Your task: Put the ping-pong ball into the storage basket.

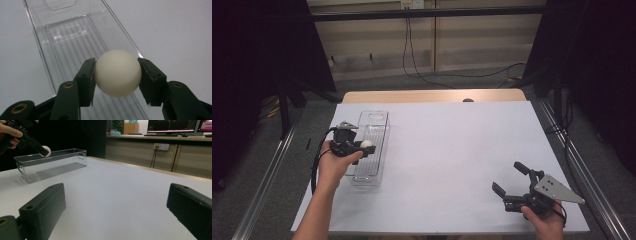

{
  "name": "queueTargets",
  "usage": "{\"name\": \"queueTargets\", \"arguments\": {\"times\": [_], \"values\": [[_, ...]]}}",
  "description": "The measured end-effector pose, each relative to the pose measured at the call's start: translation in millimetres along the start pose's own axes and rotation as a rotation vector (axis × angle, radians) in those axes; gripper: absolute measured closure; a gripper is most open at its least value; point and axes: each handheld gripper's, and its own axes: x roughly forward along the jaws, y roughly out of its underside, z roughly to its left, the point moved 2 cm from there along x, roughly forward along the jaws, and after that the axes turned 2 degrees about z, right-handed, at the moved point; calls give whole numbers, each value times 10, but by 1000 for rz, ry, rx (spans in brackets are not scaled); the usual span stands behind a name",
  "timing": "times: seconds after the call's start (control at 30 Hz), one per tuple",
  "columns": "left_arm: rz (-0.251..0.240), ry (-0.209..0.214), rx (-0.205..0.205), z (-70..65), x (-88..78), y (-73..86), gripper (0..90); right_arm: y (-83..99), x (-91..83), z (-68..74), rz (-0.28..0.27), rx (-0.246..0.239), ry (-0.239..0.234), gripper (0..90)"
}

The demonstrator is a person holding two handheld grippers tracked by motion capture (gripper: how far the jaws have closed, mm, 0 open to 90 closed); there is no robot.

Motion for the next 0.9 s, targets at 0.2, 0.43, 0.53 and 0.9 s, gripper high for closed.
{"name": "queueTargets", "arguments": {"times": [0.2,0.43,0.53,0.9], "values": [[21,0,26,16,4,0,511,1,0,1,-1,-3,-4,17],[19,-10,24,14,25,4,511,-2,0,4,-3,-1,-5,17],[11,-10,18,3,32,2,510,-3,1,3,-4,0,-2,17],[16,-18,29,-6,56,2,510,-5,-5,-2,-5,-5,0,17]]}}
